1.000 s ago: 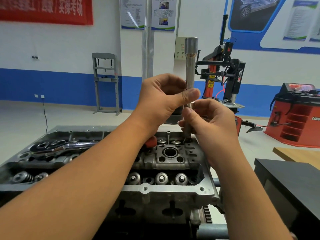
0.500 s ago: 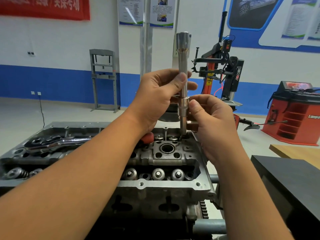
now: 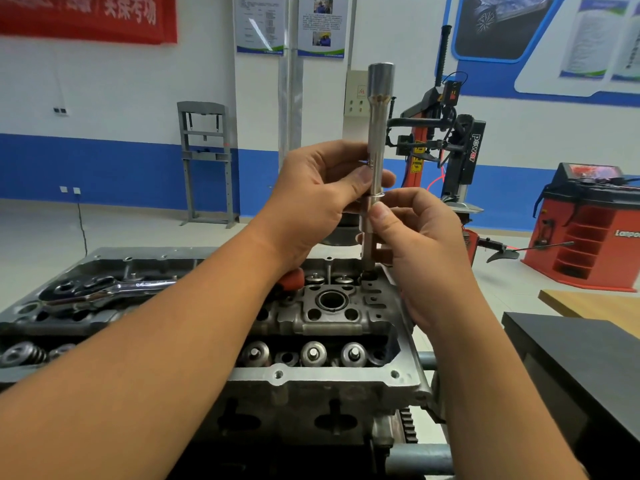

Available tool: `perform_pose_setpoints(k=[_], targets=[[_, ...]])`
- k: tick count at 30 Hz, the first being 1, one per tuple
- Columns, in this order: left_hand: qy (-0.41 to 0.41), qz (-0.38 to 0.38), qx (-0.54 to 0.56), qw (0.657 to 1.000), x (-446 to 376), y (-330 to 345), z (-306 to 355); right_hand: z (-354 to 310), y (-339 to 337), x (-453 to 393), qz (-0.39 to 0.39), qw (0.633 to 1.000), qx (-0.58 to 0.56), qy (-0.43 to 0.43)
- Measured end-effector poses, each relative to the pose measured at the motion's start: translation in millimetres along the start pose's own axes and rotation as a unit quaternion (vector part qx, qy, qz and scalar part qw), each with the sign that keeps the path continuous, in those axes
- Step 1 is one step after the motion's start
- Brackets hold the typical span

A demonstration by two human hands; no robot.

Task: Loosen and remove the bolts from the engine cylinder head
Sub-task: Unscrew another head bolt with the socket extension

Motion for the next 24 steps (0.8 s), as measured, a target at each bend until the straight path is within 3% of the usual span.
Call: perform_pose_setpoints(k=[5,7,10,12,17,21,24], targets=[[0.015,0.038,-0.002,0.999,0,-7,3,-5,-2,3,0.01,0.998,0.049,-0.029],[0.007,0.02,-0.003,1.0,0,-2,1,-5,-3,3,0.018,0.998,0.051,-0.03],[-0.005,-0.017,-0.004,1.0,0,4,-5,-1,4,3,-0.022,1.0,0.017,0.004],[0.005,-0.003,-0.023,1.0,-1,0,-3,0,8,3,-0.046,0.999,0.002,0.014],[0.003,0.033,-0.029,0.999,0,-5,-1,-6,0,3,0.006,0.998,0.049,-0.033],[-0.026,-0.012,-0.011,1.0,0,4,-5,-2,9,4,-0.049,0.998,0.025,0.008],[0.002,0.013,-0.035,0.999,2,0,1,-1,7,5,-0.038,0.999,-0.005,0.022]])
Point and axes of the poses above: each hand's wrist, its own x-axis away from the middle knuckle, its own y-axis out of the palm, z = x × y, the point moved 9 cm from there along -x, towards the middle knuckle, and after that the axes turned 7 degrees about z, right-handed, at the moved point
